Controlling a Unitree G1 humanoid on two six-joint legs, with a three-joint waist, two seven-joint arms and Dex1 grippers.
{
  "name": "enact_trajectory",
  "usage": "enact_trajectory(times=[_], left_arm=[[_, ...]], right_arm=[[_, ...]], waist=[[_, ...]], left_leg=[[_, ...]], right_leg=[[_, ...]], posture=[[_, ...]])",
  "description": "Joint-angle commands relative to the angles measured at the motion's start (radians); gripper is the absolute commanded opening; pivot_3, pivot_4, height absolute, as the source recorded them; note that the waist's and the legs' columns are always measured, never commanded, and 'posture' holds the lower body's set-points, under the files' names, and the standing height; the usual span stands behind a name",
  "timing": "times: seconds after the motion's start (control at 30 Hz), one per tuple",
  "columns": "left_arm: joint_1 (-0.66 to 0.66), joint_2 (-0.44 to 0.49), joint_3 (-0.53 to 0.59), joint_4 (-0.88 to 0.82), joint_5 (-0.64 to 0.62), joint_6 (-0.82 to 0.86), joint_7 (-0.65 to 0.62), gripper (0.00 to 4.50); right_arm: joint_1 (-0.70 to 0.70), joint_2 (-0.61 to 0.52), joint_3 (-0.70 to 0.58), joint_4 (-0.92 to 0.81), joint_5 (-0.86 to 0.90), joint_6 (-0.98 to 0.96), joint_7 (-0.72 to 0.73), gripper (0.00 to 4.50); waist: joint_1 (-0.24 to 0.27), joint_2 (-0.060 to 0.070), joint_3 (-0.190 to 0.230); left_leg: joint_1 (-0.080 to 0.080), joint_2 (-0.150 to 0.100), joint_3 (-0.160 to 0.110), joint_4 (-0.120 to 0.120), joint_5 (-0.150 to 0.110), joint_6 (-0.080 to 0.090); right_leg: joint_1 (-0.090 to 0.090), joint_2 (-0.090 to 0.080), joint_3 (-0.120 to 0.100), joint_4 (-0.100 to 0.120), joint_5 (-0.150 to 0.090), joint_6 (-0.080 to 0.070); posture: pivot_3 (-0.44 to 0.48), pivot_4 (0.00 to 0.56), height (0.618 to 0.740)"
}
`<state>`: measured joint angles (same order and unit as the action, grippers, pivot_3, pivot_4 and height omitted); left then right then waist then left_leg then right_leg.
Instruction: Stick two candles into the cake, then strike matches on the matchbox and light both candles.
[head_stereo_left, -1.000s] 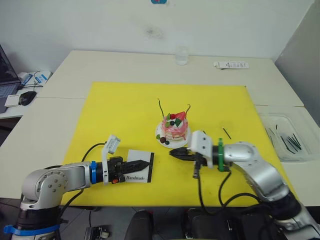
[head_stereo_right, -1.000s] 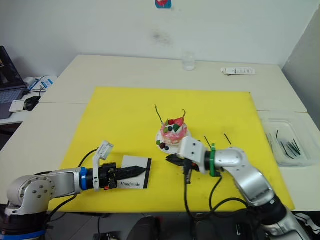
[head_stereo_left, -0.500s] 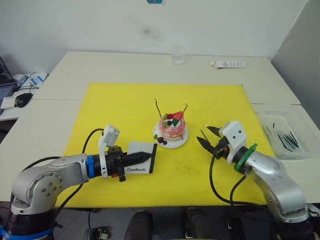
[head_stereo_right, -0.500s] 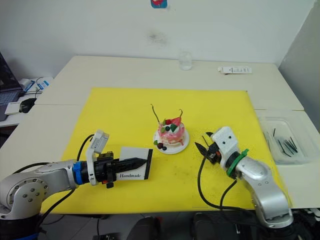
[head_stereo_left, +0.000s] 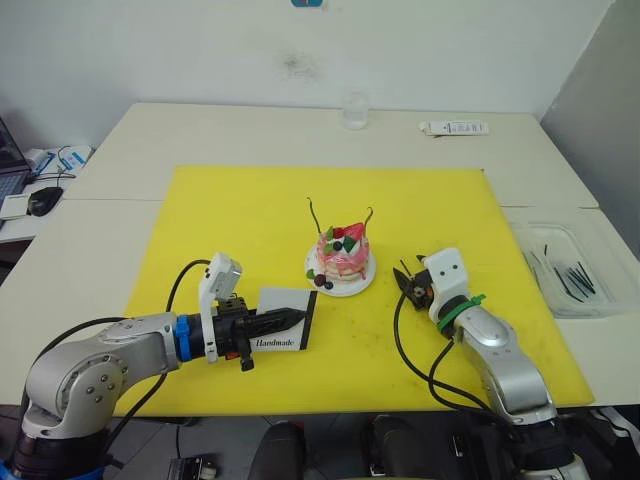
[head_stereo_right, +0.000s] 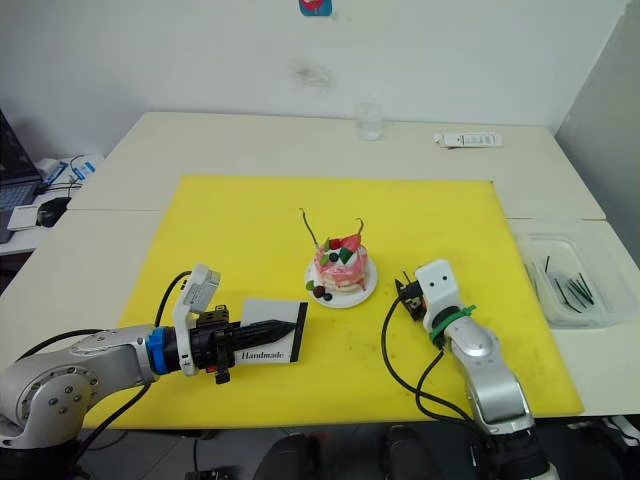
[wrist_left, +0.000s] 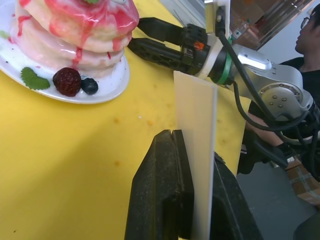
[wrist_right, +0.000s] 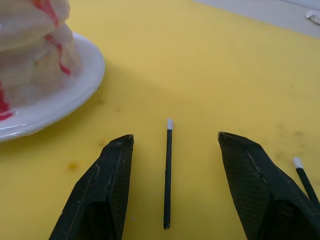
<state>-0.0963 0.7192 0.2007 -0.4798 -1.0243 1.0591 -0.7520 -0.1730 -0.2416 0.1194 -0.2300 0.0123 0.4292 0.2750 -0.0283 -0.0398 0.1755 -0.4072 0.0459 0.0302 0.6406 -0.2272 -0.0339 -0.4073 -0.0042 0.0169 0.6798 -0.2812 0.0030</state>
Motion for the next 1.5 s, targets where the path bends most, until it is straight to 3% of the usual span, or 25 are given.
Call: enact_trajectory(times=[0.03, 0.27, 0.3, 0.4, 0.57, 0.6, 0.87, 1.23, 1.5], left_arm=[[-0.009, 0.011, -0.002, -0.031, -0.003, -0.022, -0.002, 0.0], [-0.019, 0.01, -0.013, -0.021, 0.005, -0.023, 0.0, 0.0], [-0.02, 0.009, -0.015, -0.019, 0.007, -0.024, 0.0, 0.0], [-0.02, 0.009, -0.018, -0.017, 0.009, -0.026, 0.001, 0.0], [-0.013, 0.008, -0.018, -0.02, 0.01, -0.029, 0.002, 0.0], [-0.011, 0.009, -0.017, -0.02, 0.01, -0.03, 0.002, 0.0], [0.003, 0.006, -0.008, -0.01, 0.019, -0.042, 0.006, 0.0], [-0.047, -0.016, -0.025, 0.015, 0.011, -0.038, 0.021, 0.0], [-0.072, -0.018, -0.048, 0.011, -0.002, -0.021, 0.019, 0.0]], right_arm=[[-0.009, 0.01, -0.011, 0.006, -0.005, -0.017, -0.015, 2.77], [-0.019, 0.053, -0.034, 0.026, 0.01, 0.038, -0.049, 2.77], [-0.02, 0.06, -0.036, 0.028, 0.012, 0.049, -0.055, 2.62], [-0.023, 0.074, -0.04, 0.03, 0.012, 0.107, -0.072, 1.92], [-0.013, 0.084, -0.035, 0.006, 0.02, 0.17, -0.073, 0.17], [-0.008, 0.09, -0.037, 0.0, 0.022, 0.174, -0.078, 0.08], [0.009, 0.103, -0.033, -0.07, 0.047, 0.139, -0.057, 0.08], [0.044, -0.112, -0.054, -0.321, 0.168, 0.175, 0.169, 0.08], [0.149, -0.191, -0.032, -0.372, 0.202, 0.146, 0.24, 0.08]], waist=[[0.0, 0.0, 0.0], [0.0, 0.0, 0.0], [0.0, 0.0, 0.0], [0.0, 0.0, 0.0], [0.0, -0.001, -0.001], [0.0, -0.001, -0.001], [0.0, -0.001, -0.001], [0.0, 0.0, 0.0], [0.0, 0.0, 0.0]], left_leg=[[0.0, 0.0, 0.0, 0.0, 0.0, 0.0], [0.0, 0.001, 0.0, 0.0, 0.0, 0.0], [0.001, 0.001, 0.0, 0.0, 0.0, 0.0], [0.002, 0.001, 0.0, 0.0, 0.0, 0.0], [0.002, 0.001, 0.0, 0.0, 0.0, 0.0], [0.002, 0.001, 0.0, 0.0, 0.0, 0.0], [0.002, 0.001, 0.0, 0.0, 0.0, 0.0], [0.002, 0.001, 0.0, 0.0, 0.0, 0.0], [0.001, 0.001, 0.0, 0.0, 0.0, 0.0]], right_leg=[[0.0, 0.0, 0.0, 0.0, 0.0, 0.0], [0.0, 0.001, 0.0, 0.001, 0.0, 0.0], [0.0, 0.001, 0.0, 0.001, 0.0, 0.0], [0.001, 0.001, 0.0, 0.001, 0.0, 0.0], [0.002, 0.001, 0.0, 0.001, 0.0, 0.0], [0.002, 0.001, 0.0, 0.001, 0.0, 0.0], [0.002, 0.001, 0.0, 0.0, 0.0, 0.0], [0.001, 0.001, 0.0, 0.0, 0.0, 0.0], [0.001, 0.001, 0.0, 0.0, 0.0, 0.0]], posture=[[0.0, 0.15, 0.74], [0.0, 0.15, 0.74], [0.0, 0.15, 0.74], [0.0, 0.15, 0.74], [0.0, 0.15, 0.74], [0.0, 0.15, 0.74], [0.0, 0.15, 0.74], [0.0, 0.15, 0.74], [0.0, 0.15, 0.74]])
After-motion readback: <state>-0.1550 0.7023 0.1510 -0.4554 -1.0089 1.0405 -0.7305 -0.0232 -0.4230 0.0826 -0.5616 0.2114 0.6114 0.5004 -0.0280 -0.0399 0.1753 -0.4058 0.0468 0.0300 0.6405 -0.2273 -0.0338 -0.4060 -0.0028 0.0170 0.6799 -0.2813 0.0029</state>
